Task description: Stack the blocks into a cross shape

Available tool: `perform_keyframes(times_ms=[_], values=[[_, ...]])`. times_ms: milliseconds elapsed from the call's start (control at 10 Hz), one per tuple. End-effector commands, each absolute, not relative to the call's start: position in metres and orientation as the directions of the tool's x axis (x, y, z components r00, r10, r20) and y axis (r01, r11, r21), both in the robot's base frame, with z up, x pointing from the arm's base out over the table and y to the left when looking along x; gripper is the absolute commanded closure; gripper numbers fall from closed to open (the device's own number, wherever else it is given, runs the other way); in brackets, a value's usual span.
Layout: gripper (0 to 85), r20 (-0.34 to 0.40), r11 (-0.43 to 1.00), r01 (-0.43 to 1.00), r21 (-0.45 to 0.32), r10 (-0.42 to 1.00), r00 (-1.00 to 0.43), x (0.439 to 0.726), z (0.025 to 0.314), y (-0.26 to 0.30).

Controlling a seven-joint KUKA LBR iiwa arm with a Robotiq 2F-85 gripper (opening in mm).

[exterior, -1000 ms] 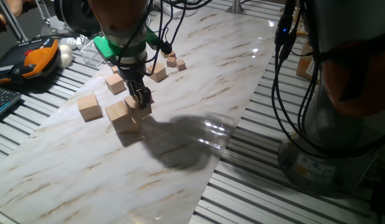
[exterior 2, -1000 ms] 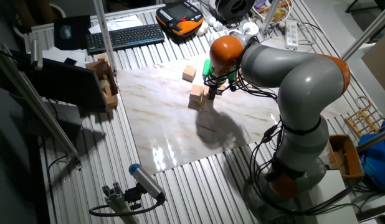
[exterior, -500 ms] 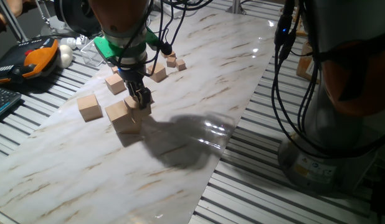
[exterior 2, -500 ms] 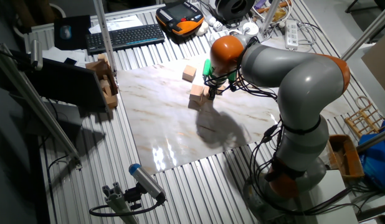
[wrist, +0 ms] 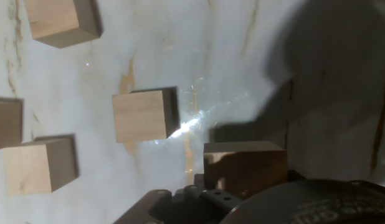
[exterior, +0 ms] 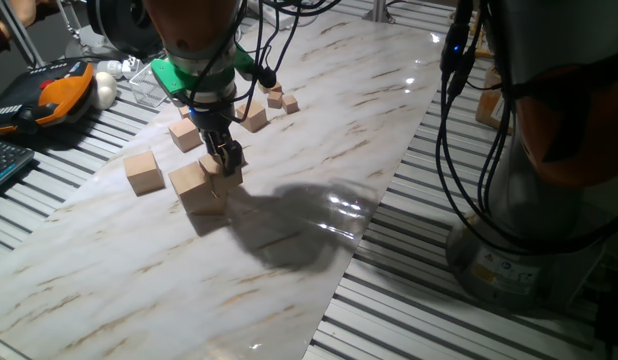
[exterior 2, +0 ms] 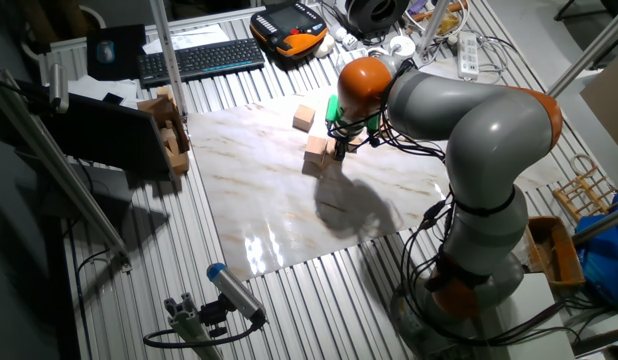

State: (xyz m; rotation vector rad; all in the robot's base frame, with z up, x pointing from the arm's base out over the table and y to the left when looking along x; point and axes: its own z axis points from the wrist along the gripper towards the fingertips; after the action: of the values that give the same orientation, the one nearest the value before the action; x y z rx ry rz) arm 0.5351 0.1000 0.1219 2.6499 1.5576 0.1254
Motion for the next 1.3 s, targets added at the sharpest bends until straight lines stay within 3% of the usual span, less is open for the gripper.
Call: perform_keyframes(times_ms=[0, 1200], values=[[85.0, 0.036, -0.487, 0.868, 0.098, 0.873, 0.486, 0.5350, 0.1220, 0.1001], [85.0, 0.036, -0.502, 0.860, 0.093, 0.865, 0.501, 0.5351, 0.1217, 0.1015]])
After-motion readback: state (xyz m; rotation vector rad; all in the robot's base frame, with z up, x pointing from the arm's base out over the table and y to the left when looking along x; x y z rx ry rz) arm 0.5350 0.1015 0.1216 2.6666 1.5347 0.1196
